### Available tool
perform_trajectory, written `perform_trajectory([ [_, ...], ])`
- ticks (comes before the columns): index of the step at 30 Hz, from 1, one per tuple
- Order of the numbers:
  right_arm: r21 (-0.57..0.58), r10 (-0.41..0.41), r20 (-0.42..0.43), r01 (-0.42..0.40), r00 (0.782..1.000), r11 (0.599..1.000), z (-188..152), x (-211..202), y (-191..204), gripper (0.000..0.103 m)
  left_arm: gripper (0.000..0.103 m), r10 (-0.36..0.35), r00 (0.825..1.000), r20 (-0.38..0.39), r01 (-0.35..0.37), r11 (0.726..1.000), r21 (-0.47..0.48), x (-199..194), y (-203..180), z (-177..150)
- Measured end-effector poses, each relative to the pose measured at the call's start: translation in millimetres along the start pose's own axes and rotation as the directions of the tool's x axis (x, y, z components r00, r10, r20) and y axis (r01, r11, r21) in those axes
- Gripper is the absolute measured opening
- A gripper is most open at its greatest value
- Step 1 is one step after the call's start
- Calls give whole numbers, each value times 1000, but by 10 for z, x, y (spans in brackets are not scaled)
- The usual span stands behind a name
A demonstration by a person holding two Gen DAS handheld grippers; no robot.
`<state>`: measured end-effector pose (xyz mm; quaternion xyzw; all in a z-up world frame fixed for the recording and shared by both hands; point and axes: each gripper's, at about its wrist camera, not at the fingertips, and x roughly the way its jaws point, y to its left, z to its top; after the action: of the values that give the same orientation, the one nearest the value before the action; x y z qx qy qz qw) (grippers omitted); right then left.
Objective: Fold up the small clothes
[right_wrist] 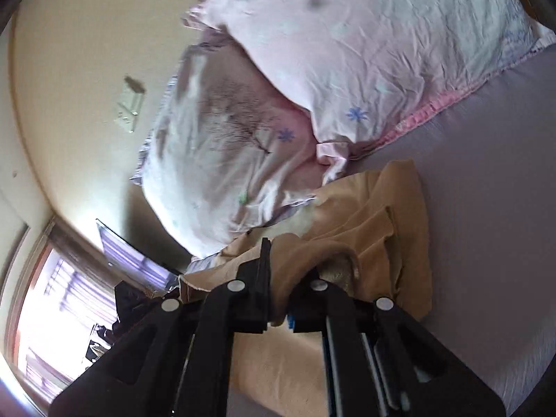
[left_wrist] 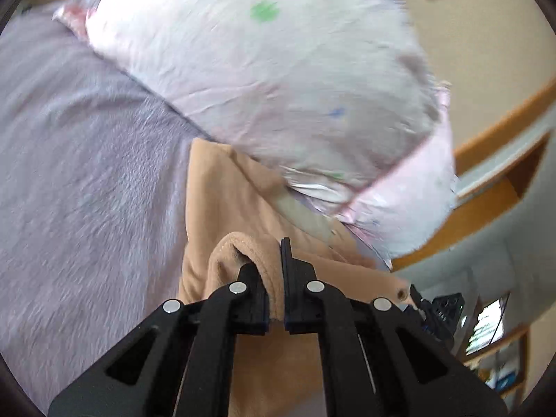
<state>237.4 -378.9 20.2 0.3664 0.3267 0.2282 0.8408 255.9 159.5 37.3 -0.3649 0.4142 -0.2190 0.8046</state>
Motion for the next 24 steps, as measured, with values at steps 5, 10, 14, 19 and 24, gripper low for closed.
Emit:
perform_trajectory([
  [5,22,-85,-3,85,996,996,342,451,-144,7,4,42,999,12,-42,999,-1,303,22,313],
  [10,138,-255,-32,257,967,957,516,865,-415,36,4,18,1000,-4,-18,988,-155,584,223,568],
  [14,162,-335,-4,331,942,930,551,856,-474,52,49,-47,998,36,54,969,-243,469,339,669],
  [19,79,-337,98,330,936,941,454,375,-201,63,85,-19,994,109,31,993,-110,-93,197,618],
  [24,-38,-290,41,292,956,956,128,129,-118,52,85,87,995,-45,-86,996,29,-268,140,209],
])
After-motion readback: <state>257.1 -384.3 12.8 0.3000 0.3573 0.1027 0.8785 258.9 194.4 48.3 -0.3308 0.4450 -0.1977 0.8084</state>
